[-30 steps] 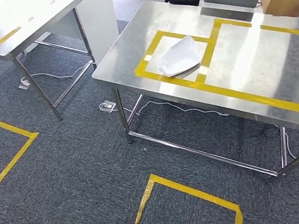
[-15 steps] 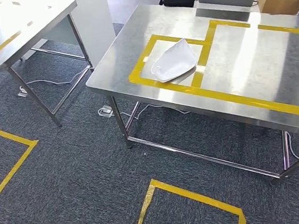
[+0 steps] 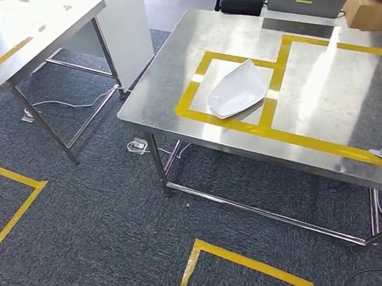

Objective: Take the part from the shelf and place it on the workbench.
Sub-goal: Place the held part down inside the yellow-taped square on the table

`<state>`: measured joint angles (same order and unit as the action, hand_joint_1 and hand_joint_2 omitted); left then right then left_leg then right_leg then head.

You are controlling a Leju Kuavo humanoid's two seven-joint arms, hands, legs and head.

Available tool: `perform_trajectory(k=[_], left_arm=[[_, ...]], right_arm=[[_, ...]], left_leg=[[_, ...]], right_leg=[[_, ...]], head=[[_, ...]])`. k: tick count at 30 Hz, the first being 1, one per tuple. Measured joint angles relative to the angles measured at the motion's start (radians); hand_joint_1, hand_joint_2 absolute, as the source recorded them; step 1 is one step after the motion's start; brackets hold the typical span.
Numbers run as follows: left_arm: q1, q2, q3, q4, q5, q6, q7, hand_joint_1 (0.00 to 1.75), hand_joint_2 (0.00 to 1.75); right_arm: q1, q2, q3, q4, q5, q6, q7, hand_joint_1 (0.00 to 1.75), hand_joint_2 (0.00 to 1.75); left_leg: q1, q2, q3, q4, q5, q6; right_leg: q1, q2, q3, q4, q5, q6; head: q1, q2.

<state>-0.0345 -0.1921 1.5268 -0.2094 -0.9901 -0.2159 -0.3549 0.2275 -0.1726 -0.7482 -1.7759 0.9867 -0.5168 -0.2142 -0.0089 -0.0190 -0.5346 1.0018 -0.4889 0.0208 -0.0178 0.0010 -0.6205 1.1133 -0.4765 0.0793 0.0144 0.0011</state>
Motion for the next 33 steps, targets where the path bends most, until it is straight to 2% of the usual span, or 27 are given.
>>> perform_trajectory(k=[1,2,5,6,7,8,10,11,12,13,15,16,17,20,21,22,23,24,25,26,27,28,29,30,31,32,33], left_arm=[[0.000,0.001,0.000,0.000,0.000,0.000,0.001,0.00,1.75],[0.000,0.001,0.000,0.000,0.000,0.000,0.002,0.00,1.75],[-0.003,0.003,0.000,0.000,-0.001,-0.001,0.004,0.00,1.75],[-0.004,0.003,0.000,0.000,-0.002,-0.002,0.004,0.00,1.75],[-0.006,0.003,0.000,0.000,-0.003,-0.002,0.004,0.00,1.75],[-0.006,0.003,0.000,0.000,-0.003,-0.003,0.004,0.00,1.75],[-0.005,0.002,0.000,0.000,-0.003,-0.004,0.004,0.00,1.75],[-0.003,0.002,0.000,0.000,-0.003,-0.005,0.004,0.00,1.75],[-0.001,0.002,0.000,0.000,-0.003,-0.006,0.004,0.00,1.75],[0.000,0.002,0.000,0.000,-0.003,-0.006,0.004,0.00,1.75],[0.002,0.003,0.000,0.000,-0.003,-0.004,0.005,0.00,1.75],[0.002,0.004,0.000,0.000,-0.004,-0.003,0.006,0.00,1.75],[0.003,0.004,0.000,0.000,-0.005,-0.001,0.008,0.00,1.75],[0.002,0.002,-0.001,0.000,-0.006,0.000,0.014,0.00,1.75],[0.002,0.001,-0.001,0.000,-0.006,0.000,0.016,0.00,1.75],[0.002,0.001,-0.001,0.000,-0.006,-0.001,0.019,0.00,1.75],[0.004,0.001,-0.001,0.000,-0.006,-0.003,0.022,0.00,1.75],[0.006,0.002,-0.001,0.000,-0.006,-0.008,0.023,0.00,1.75],[0.009,0.002,-0.001,0.000,-0.008,-0.014,0.024,0.00,1.75],[0.013,0.002,-0.001,0.000,-0.010,-0.020,0.024,0.00,1.75],[0.015,0.002,-0.001,0.000,-0.012,-0.022,0.024,0.00,1.75],[0.017,0.003,-0.001,0.000,-0.014,-0.022,0.023,0.00,1.75],[0.018,0.004,-0.001,0.000,-0.015,-0.021,0.022,0.00,1.75],[0.019,0.006,-0.001,0.000,-0.015,-0.020,0.022,0.00,1.75],[0.021,0.008,-0.001,0.000,-0.015,-0.019,0.022,0.00,1.75],[0.021,0.010,-0.001,0.000,-0.016,-0.018,0.022,0.00,1.75],[0.020,0.011,-0.001,0.000,-0.016,-0.017,0.022,0.00,1.75]], right_arm=[[0.004,-0.002,0.000,0.002,-0.005,0.000,-0.006,1.75,1.75],[0.007,-0.003,0.000,0.003,-0.009,0.001,-0.013,1.75,1.75],[0.012,-0.006,-0.003,0.008,-0.012,0.003,-0.033,1.75,1.75],[0.013,-0.007,-0.004,0.008,-0.012,0.004,-0.037,1.75,1.75],[0.013,-0.008,-0.005,0.009,-0.011,0.004,-0.039,1.75,1.75],[0.012,-0.008,-0.006,0.010,-0.010,0.004,-0.042,1.75,1.75],[0.009,-0.009,-0.007,0.012,-0.008,0.004,-0.046,1.75,1.75],[0.009,-0.009,-0.007,0.015,-0.006,0.004,-0.048,1.75,1.75],[0.009,-0.009,-0.007,0.017,-0.004,0.004,-0.050,1.75,1.75],[0.008,-0.009,-0.007,0.020,-0.002,0.004,-0.051,1.75,1.75],[0.007,-0.008,-0.007,0.024,0.001,0.004,-0.054,1.75,1.75],[0.005,-0.008,-0.006,0.026,0.002,0.004,-0.054,1.75,1.75],[0.004,-0.009,-0.006,0.028,0.003,0.004,-0.056,1.75,1.75],[0.000,-0.010,-0.007,0.033,0.007,0.004,-0.059,1.75,1.75],[-0.002,-0.010,-0.007,0.035,0.008,0.004,-0.060,1.75,1.75],[-0.005,-0.010,-0.007,0.038,0.009,0.005,-0.061,1.75,1.75],[-0.007,-0.010,-0.007,0.042,0.009,0.006,-0.062,1.75,1.75],[-0.009,-0.010,-0.007,0.047,0.009,0.007,-0.063,1.75,1.75],[-0.010,-0.010,-0.007,0.053,0.009,0.008,-0.065,1.75,1.75],[-0.010,-0.010,-0.007,0.058,0.009,0.009,-0.068,1.75,1.75],[-0.009,-0.009,-0.006,0.063,0.010,0.009,-0.070,1.75,1.75],[-0.008,-0.008,-0.005,0.068,0.010,0.010,-0.072,1.75,1.75],[-0.007,-0.006,-0.003,0.073,0.011,0.010,-0.073,1.75,1.75],[-0.004,-0.004,-0.002,0.078,0.011,0.010,-0.074,1.75,1.75],[-0.003,-0.002,-0.002,0.083,0.011,0.009,-0.075,1.75,1.75],[-0.002,0.000,0.000,0.088,0.012,0.009,-0.076,1.75,1.75],[-0.001,0.002,0.000,0.092,0.012,0.008,-0.076,1.75,1.75]], left_leg=[[-0.002,0.000,0.008,0.001,-0.010,-0.005],[-0.005,0.001,0.012,0.001,-0.018,-0.010],[-0.006,0.004,0.022,0.001,-0.035,-0.023],[-0.005,0.005,0.017,0.018,-0.042,-0.029],[-0.004,0.006,-0.002,0.057,-0.055,-0.035],[-0.003,0.006,-0.039,0.117,-0.072,-0.039],[-0.001,0.006,-0.146,0.260,-0.101,-0.044],[-0.001,0.006,-0.190,0.302,-0.093,-0.044],[-0.001,0.006,-0.216,0.307,-0.060,-0.042],[-0.001,0.006,-0.222,0.272,-0.008,-0.039],[-0.003,0.006,-0.198,0.150,0.106,-0.032],[-0.005,0.006,-0.180,0.094,0.131,-0.028],[-0.007,0.006,-0.167,0.059,0.136,-0.025],[-0.005,0.006,-0.136,0.016,0.103,-0.009],[-0.004,0.006,-0.121,0.005,0.097,-0.003],[-0.003,0.005,-0.104,-0.005,0.089,0.001],[-0.002,0.003,-0.086,-0.015,0.079,0.006],[-0.004,0.002,-0.068,-0.023,0.067,0.009],[-0.005,0.001,-0.048,-0.029,0.052,0.012],[-0.007,0.000,-0.026,-0.032,0.038,0.013],[-0.008,-0.001,-0.002,-0.034,0.021,0.014],[-0.009,-0.002,0.025,-0.035,0.002,0.014],[-0.009,-0.002,0.052,-0.035,-0.018,0.012],[-0.011,-0.002,0.076,-0.035,-0.039,0.009],[-0.012,-0.002,0.098,-0.033,-0.060,0.006],[-0.014,-0.002,0.114,-0.034,-0.079,0.001],[-0.015,-0.001,0.129,-0.037,-0.092,-0.004]], right_leg=[[0.000,-0.002,0.016,-0.043,0.019,-0.003],[0.000,-0.002,0.025,-0.064,0.020,-0.008],[0.002,0.006,0.038,-0.070,-0.002,-0.034],[0.001,0.007,0.048,-0.073,-0.008,-0.042],[-0.001,0.007,0.060,-0.077,-0.015,-0.048],[-0.002,0.007,0.071,-0.080,-0.023,-0.053],[-0.003,0.007,0.095,-0.083,-0.043,-0.055],[-0.003,0.008,0.109,-0.084,-0.056,-0.054],[-0.004,0.010,0.127,-0.085,-0.070,-0.053],[-0.005,0.011,0.147,-0.087,-0.084,-0.052],[-0.006,0.013,0.186,-0.096,-0.114,-0.045],[-0.005,0.015,0.200,-0.104,-0.126,-0.040],[-0.005,0.016,0.209,-0.116,-0.134,-0.034],[-0.004,0.017,0.235,-0.132,-0.119,-0.013],[-0.003,0.014,0.226,-0.103,-0.104,-0.011],[-0.001,0.011,0.197,-0.051,-0.093,-0.014],[0.002,0.009,0.152,0.019,-0.094,-0.019],[0.006,0.008,0.101,0.090,-0.111,-0.025],[0.009,0.008,0.052,0.142,-0.150,-0.029],[0.012,0.008,0.013,0.168,-0.197,-0.029],[0.013,0.008,-0.017,0.167,-0.238,-0.027],[0.012,0.008,-0.038,0.143,-0.256,-0.022],[0.009,0.007,-0.052,0.103,-0.234,-0.016],[0.004,0.003,-0.062,0.050,-0.155,-0.010],[0.001,-0.005,-0.067,0.002,-0.060,-0.008],[0.001,-0.010,-0.066,-0.032,0.020,-0.011],[0.001,-0.013,-0.063,-0.052,0.075,-0.017]], head=[[0.001,0.000],[0.000,0.000],[-0.005,0.000],[-0.008,0.000],[-0.009,0.000],[-0.011,0.000],[-0.012,0.000],[-0.012,0.000],[-0.012,0.000],[-0.012,0.000],[-0.011,0.000],[-0.011,0.000],[-0.011,0.000],[-0.011,0.000],[-0.010,0.000],[-0.008,0.000],[-0.008,0.000],[-0.007,0.000],[-0.007,0.000],[-0.007,0.000],[-0.006,0.000],[-0.006,0.000],[-0.006,0.000],[-0.005,0.000],[-0.003,0.000],[-0.003,-0.001],[-0.003,-0.001]])
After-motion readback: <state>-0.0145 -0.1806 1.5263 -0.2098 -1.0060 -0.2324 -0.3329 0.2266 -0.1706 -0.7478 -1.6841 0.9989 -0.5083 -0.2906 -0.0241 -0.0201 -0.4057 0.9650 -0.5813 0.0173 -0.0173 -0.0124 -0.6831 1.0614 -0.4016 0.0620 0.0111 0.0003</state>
